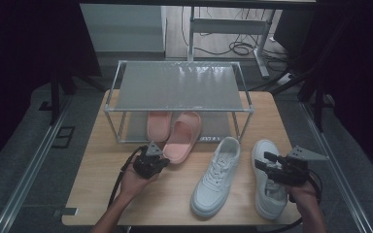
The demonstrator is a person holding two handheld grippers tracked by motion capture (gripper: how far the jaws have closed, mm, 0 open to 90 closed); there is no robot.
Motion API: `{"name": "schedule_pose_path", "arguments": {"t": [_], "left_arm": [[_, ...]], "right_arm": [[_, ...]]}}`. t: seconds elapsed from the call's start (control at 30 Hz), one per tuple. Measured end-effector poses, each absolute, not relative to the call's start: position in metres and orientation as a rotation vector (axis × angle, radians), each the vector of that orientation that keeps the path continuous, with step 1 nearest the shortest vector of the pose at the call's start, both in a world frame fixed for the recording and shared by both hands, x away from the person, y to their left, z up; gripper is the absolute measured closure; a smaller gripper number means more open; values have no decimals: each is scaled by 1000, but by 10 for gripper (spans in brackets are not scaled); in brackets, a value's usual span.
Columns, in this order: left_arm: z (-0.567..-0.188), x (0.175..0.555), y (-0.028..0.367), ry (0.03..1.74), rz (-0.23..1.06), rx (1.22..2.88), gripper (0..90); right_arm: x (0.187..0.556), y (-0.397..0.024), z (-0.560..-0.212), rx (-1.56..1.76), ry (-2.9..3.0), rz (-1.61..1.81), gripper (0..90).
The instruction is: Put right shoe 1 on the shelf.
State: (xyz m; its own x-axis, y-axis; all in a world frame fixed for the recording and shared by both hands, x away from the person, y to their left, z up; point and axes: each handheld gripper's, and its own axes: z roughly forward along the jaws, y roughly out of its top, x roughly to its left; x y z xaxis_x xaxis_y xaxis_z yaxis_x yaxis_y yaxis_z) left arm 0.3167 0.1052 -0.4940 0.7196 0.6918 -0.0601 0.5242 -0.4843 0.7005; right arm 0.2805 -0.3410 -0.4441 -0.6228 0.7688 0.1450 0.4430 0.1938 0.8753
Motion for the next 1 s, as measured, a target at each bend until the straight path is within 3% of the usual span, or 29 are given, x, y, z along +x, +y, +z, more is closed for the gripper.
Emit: {"name": "schedule_pose_path", "arguments": {"t": [1.0], "left_arm": [[-497,358,61,895,265,2253,900]], "right_arm": [[280,-343,-443,1147,2143,1404,441]]}}
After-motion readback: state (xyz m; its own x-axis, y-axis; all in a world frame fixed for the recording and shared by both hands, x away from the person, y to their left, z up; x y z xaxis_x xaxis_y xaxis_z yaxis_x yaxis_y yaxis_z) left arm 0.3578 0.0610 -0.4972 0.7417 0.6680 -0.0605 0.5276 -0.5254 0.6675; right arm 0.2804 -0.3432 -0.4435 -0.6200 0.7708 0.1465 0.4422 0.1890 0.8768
